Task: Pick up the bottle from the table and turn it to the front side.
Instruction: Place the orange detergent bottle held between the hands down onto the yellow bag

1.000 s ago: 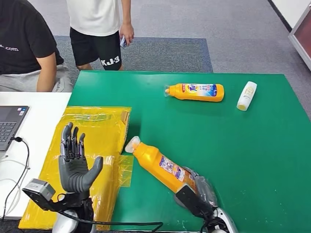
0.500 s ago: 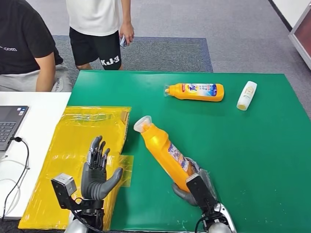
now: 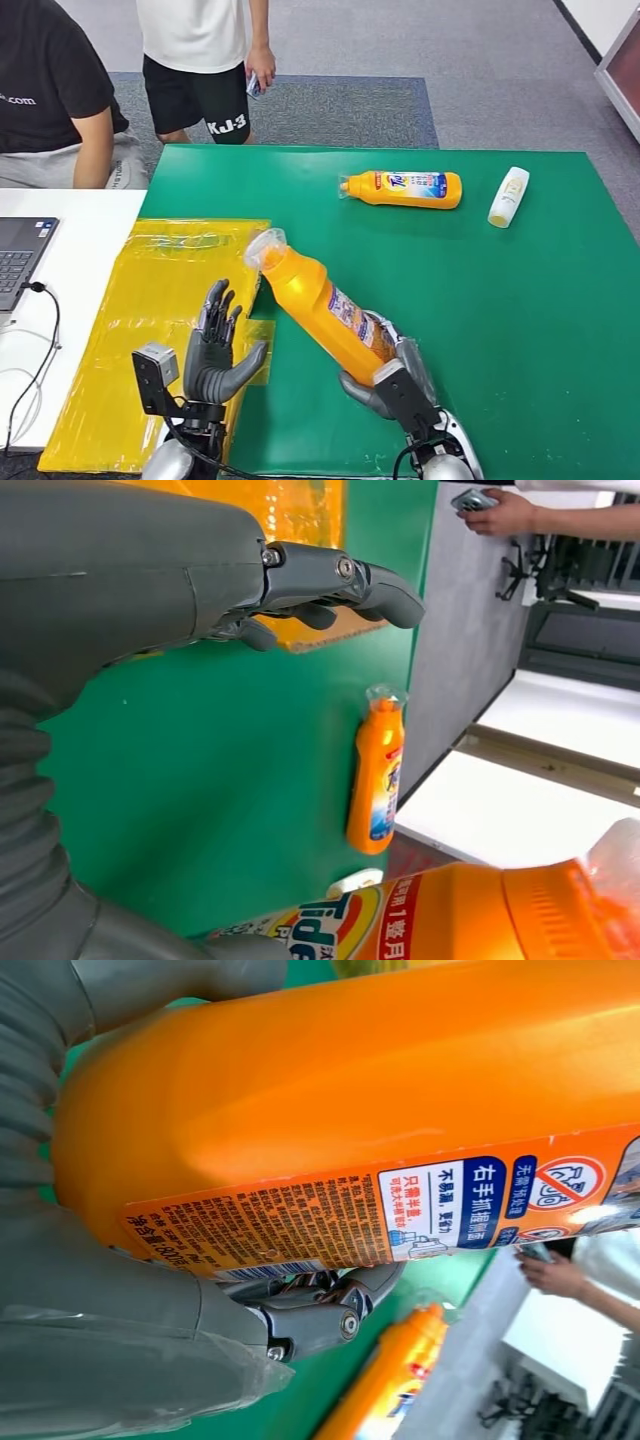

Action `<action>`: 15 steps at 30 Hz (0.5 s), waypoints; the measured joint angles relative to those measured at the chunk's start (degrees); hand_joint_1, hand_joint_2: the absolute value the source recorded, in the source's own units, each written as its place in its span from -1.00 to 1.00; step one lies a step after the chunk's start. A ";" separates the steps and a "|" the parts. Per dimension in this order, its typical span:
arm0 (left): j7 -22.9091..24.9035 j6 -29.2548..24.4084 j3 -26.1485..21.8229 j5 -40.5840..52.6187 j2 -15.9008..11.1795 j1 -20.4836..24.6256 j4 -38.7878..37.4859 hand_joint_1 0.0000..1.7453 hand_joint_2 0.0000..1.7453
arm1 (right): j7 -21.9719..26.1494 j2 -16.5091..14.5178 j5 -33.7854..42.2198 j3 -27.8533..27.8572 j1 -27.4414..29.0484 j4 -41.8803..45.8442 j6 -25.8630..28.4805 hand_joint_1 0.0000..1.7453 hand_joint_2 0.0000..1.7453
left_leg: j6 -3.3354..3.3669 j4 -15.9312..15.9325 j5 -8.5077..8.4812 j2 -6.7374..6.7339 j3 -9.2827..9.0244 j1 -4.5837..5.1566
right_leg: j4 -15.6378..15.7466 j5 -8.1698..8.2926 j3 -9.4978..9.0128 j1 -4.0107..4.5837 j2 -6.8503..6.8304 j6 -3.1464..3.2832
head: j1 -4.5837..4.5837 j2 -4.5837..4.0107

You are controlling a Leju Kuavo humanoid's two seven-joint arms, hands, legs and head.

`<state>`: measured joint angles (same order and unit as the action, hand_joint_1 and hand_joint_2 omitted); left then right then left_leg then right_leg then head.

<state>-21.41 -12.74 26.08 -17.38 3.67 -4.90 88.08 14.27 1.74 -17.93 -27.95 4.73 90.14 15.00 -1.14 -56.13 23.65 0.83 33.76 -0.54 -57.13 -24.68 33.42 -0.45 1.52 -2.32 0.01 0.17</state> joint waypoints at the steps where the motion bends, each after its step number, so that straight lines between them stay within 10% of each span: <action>1: 0.09 0.16 0.13 0.31 0.06 0.36 -0.15 -1.00 1.00 | 0.08 0.01 -0.33 -0.20 -0.07 0.16 0.01 1.00 1.00 | 0.00 0.00 0.00 0.00 0.00 0.00 | 0.00 0.00 0.00 0.00 0.00 0.00 | 0.00 0.00; 15: 1.18 3.67 2.48 3.73 0.11 4.23 -1.22 -1.00 1.00 | 0.42 0.08 -0.95 -1.23 -0.95 0.31 -0.01 1.00 1.00 | 0.00 0.00 -0.01 0.00 0.02 0.00 | 0.00 0.01 0.01 0.00 0.00 0.00 | 0.01 0.00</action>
<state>-20.23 -9.08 28.56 -13.66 3.78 -0.68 86.86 14.69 1.81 -18.88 -29.18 3.78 90.45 14.99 -1.14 -56.13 23.64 0.83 33.78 -0.54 -57.13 -24.67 33.43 -0.45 1.52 -2.32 0.02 0.17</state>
